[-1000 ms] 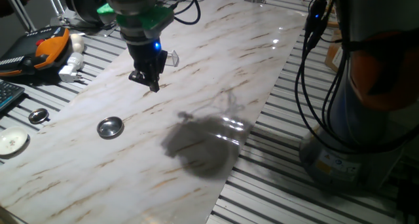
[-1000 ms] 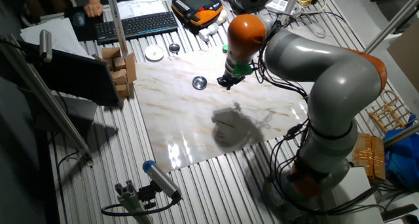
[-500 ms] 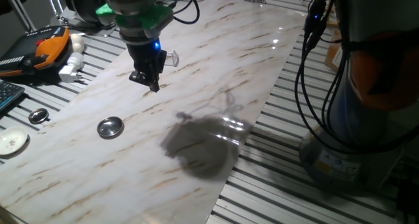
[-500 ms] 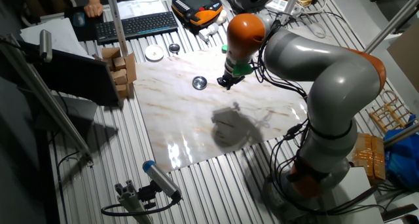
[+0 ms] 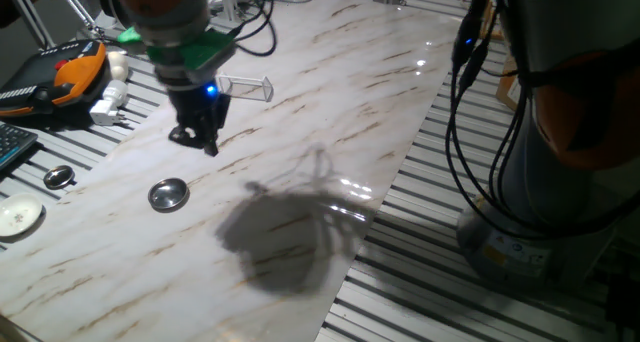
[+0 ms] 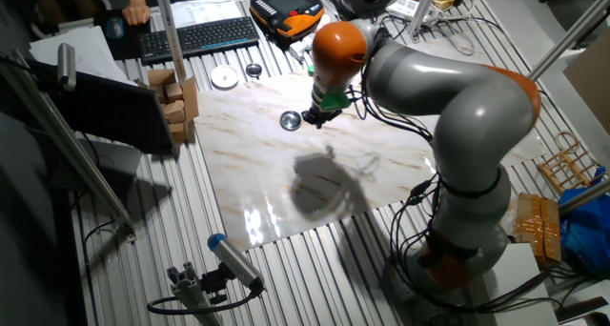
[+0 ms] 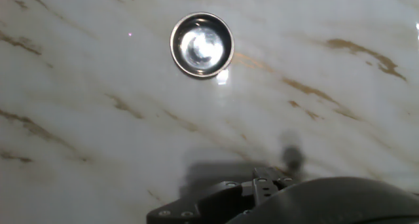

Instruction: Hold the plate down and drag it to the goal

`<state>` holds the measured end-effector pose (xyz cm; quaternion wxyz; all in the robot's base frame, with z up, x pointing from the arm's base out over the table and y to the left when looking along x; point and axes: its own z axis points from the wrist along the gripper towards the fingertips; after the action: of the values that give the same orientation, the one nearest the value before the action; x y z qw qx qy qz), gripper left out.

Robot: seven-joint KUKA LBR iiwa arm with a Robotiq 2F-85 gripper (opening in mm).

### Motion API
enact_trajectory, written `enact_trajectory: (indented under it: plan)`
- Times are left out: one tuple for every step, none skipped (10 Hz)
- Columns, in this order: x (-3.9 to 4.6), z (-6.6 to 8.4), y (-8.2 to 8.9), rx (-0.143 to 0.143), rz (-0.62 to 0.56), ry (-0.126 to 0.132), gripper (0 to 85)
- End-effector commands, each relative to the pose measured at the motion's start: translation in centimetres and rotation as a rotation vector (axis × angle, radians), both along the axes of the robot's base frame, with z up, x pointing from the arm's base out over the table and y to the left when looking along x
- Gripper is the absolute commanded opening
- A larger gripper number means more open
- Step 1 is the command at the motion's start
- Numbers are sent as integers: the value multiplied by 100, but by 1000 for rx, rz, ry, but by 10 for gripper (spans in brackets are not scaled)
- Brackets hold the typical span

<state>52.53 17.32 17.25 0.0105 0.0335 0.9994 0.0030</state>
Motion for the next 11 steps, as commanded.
enact_trajectory:
  plan:
    - [27,-34,28,3,0,2,0]
    - [76,-118,93,1,-5,4,0]
    - [114,-176,161,0,-11,4,0]
    - [149,-226,232,-8,-17,5,0]
    - [176,-270,276,-6,-25,6,0]
    - [217,-318,297,5,-28,9,0]
    - [240,-365,305,8,-28,4,0]
    - [259,-396,325,5,-29,0,0]
    - [268,-404,337,3,-29,1,0]
    - [271,-402,337,8,-21,7,0]
    - [271,-402,337,-5,-11,9,0]
